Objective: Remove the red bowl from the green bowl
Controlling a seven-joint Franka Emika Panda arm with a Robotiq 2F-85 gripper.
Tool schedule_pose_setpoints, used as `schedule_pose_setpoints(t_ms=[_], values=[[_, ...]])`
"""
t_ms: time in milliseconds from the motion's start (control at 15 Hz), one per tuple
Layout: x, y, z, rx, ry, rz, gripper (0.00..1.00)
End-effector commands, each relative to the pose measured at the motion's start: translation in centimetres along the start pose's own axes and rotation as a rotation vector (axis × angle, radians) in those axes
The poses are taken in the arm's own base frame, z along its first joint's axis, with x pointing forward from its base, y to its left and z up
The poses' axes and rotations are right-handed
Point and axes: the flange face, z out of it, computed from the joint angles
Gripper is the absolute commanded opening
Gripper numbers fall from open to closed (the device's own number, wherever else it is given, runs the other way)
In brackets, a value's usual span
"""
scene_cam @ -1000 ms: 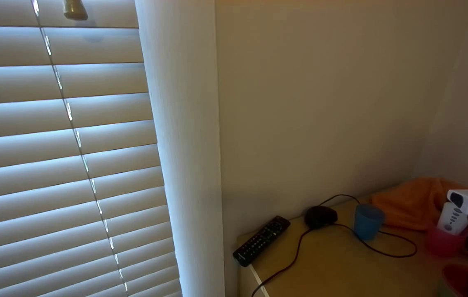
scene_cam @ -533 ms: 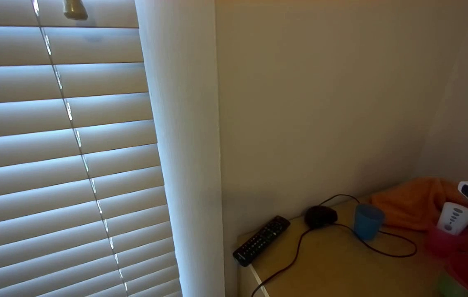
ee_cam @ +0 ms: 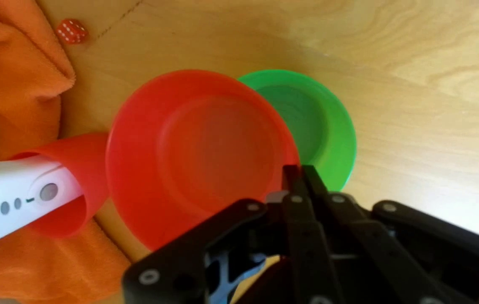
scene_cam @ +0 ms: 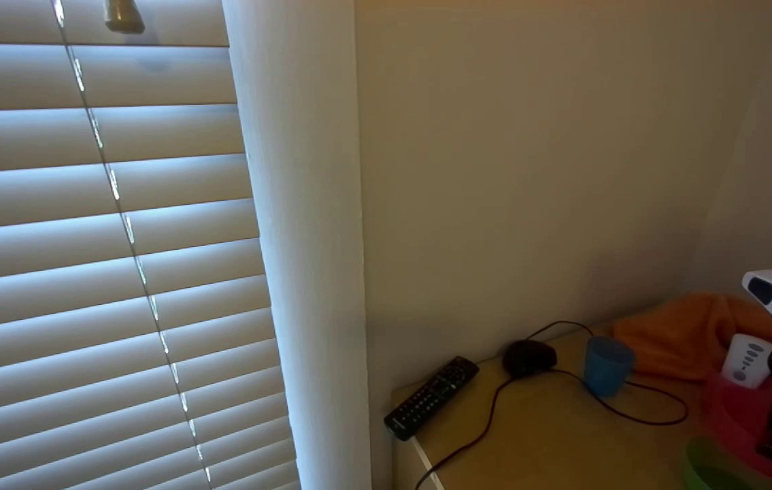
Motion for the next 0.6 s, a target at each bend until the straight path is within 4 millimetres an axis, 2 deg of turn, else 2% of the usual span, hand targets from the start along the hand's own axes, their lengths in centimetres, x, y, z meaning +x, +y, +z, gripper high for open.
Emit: schedule_pose_setpoints(t_ms=[0,267,533], values=[[-0.5,-1.3,-0.3,-0.047,-0.034,-0.015,0.01],[0.3,-3.0,-3.1,-0.21,0.007,-0.086,0.01],[3.0,-4.6,-4.6,-0.272,0.1,-0.32,0.01]])
